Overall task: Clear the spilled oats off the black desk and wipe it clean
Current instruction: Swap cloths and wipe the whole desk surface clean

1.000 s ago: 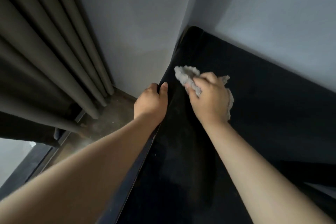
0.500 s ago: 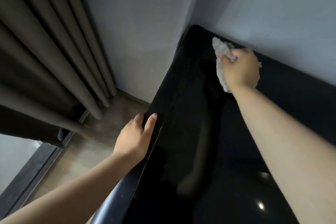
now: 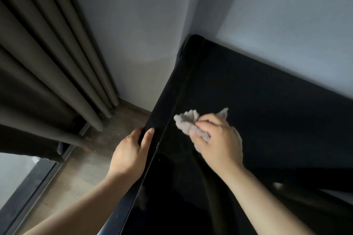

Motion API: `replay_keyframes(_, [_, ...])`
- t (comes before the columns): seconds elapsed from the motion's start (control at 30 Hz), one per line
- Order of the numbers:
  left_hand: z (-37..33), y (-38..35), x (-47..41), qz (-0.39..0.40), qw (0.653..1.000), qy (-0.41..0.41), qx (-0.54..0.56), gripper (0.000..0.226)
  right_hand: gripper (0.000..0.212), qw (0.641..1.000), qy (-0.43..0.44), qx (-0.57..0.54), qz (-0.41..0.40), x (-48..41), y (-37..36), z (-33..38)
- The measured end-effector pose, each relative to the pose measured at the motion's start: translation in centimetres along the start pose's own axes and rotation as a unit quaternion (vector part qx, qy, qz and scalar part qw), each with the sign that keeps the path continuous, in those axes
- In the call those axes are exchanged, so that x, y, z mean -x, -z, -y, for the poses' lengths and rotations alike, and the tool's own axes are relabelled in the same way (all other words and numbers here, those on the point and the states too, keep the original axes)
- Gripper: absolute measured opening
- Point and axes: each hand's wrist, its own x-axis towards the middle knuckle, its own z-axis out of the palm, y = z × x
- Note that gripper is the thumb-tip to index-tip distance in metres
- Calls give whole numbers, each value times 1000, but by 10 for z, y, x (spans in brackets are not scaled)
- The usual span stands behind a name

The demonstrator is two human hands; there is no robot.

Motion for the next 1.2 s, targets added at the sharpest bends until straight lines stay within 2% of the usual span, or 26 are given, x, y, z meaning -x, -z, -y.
replay_keyframes(0.07, [-1, -1, -1, -5, 1000, -1, -3, 43, 14, 990, -55, -117, 54, 18, 5, 4])
replay_keyframes(0.13, [0, -2, 0, -7, 1000, -2, -7, 45, 16, 973, -110, -205, 1, 3, 14, 0])
replay_keyframes(0.2, [0, -1, 0, -7, 1000, -1, -6, 46, 16, 973, -135, -158, -102, -34, 23, -11])
replay_keyframes(0.27, [1, -1, -1, -10, 1000, 0, -6, 46, 13, 979, -148, -40, -134, -78, 26, -27])
replay_keyframes(0.4, [1, -2, 0, -13, 1000, -1, -1, 47, 23, 980, -156, 90, -81, -108, -1, -35])
replay_keyframes(0.53, [3, -1, 0, -11, 1000, 1, 9, 45, 14, 992, -56, 93, -69, -42, -14, 0])
replay_keyframes(0.63, [2, -1, 1, -8, 1000, 2, 10, 46, 9, 996, -17, 59, -60, 28, -14, 24])
replay_keyframes(0.73, [0, 1, 2, -5, 1000, 5, 19, 46, 8, 1000, 4, -1, 5, 74, -10, 43])
replay_keyframes(0.77, [-1, 1, 3, -6, 1000, 5, 22, 46, 6, 999, -10, -43, 30, 78, -6, 44])
replay_keyframes(0.8, [-1, 2, 4, -8, 1000, 5, 21, 46, 12, 994, -42, -95, 42, 75, -1, 43])
replay_keyframes(0.87, [1, 3, 4, -8, 1000, 7, 14, 49, 21, 978, -123, -166, -30, 52, 4, 33])
replay_keyframes(0.93, [3, 3, 4, -8, 1000, 13, 11, 51, 18, 973, -178, -102, -109, 11, 6, 19])
replay_keyframes(0.97, [4, 3, 4, -8, 1000, 14, 10, 52, 16, 974, -186, -49, -123, -10, 5, 16])
replay_keyframes(1.1, [8, 1, 0, -15, 1000, 5, 8, 55, 25, 975, -194, 36, -104, -54, -24, 20])
replay_keyframes(1.2, [8, 1, -3, 7, 997, 31, 69, 48, 20, 987, -107, 71, -94, -24, -37, 41])
